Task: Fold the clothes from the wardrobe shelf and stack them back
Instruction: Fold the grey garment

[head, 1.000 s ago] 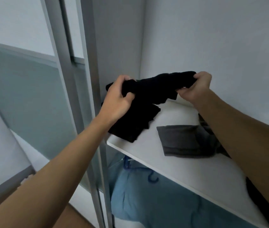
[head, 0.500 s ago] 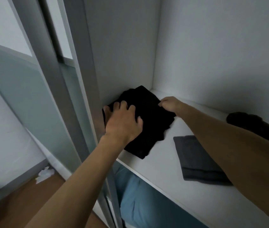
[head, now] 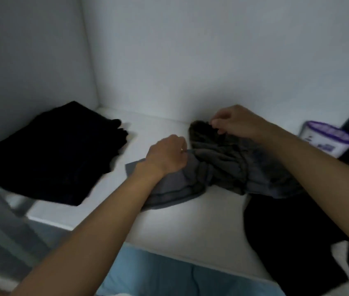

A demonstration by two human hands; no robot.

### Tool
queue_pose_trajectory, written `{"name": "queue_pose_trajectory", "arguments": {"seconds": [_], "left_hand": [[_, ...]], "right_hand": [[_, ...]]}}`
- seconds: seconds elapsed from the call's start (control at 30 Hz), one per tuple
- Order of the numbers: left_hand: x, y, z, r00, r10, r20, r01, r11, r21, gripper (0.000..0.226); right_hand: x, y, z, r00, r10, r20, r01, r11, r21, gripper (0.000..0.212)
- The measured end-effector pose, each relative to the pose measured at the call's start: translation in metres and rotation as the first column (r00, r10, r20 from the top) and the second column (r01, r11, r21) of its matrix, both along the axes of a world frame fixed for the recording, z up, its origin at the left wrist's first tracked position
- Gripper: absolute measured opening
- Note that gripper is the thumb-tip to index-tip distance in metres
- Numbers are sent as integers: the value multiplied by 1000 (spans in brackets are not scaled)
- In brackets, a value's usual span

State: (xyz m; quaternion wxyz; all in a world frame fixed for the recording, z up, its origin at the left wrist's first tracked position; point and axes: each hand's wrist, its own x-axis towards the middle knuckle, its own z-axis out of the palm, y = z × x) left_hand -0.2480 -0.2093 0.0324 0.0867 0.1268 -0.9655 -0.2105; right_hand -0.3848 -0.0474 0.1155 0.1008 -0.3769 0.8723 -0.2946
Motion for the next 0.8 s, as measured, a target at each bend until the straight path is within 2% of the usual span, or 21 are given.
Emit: {"name": "queue_pose_trajectory", "arguments": {"seconds": [0.07, 0.13, 0.2, 0.27, 0.37, 0.47, 0.53, 0.6, 0.67, 0.73, 0.8], "left_hand": [[-28, 36, -12, 992, -122, -26, 123, 992, 19, 33], [-52, 66, -19, 978, -208, -31, 208, 978, 8, 52], [-72, 89, -24, 968, -246, 48, 249, 967, -59, 75], [-88, 108, -30, 960, -242, 143, 263, 953, -151, 86], [-104, 128, -37, 959, -196, 206, 246, 935, -256, 91], [-113, 132, -36, 967, -152, 205, 203, 945, -257, 88], [-113, 132, -36, 974, -140, 176, 182, 952, -247, 81], [-107, 132, -37, 984, -130, 121, 153, 965, -213, 71], [-101, 130, -32, 991, -114, 65, 124, 978, -165, 61], [-97, 124, -22, 993, -115, 28, 117, 987, -107, 50], [-92, 115, -11, 990, -144, 14, 144, 990, -3, 42]], "right_hand": [[-8, 65, -11, 988, -121, -91, 133, 982, 131, 7], [-12, 121, -31, 974, -217, -70, 228, 926, 300, 32], [-6, 163, -50, 959, -282, 6, 254, 873, 416, 59], [4, 190, -67, 945, -326, 36, 283, 865, 414, 80], [11, 206, -81, 971, -235, -31, 227, 882, 413, 92], [6, 208, -87, 979, -186, -89, 206, 887, 414, 88], [-1, 199, -91, 966, -223, -129, 257, 881, 397, 81], [-3, 183, -96, 944, -270, -190, 328, 837, 437, 78], [-5, 168, -98, 921, -323, -218, 387, 820, 421, 62], [-11, 159, -93, 898, -399, -186, 438, 858, 268, 42], [-18, 157, -82, 869, -493, -43, 491, 870, -40, 29]]}}
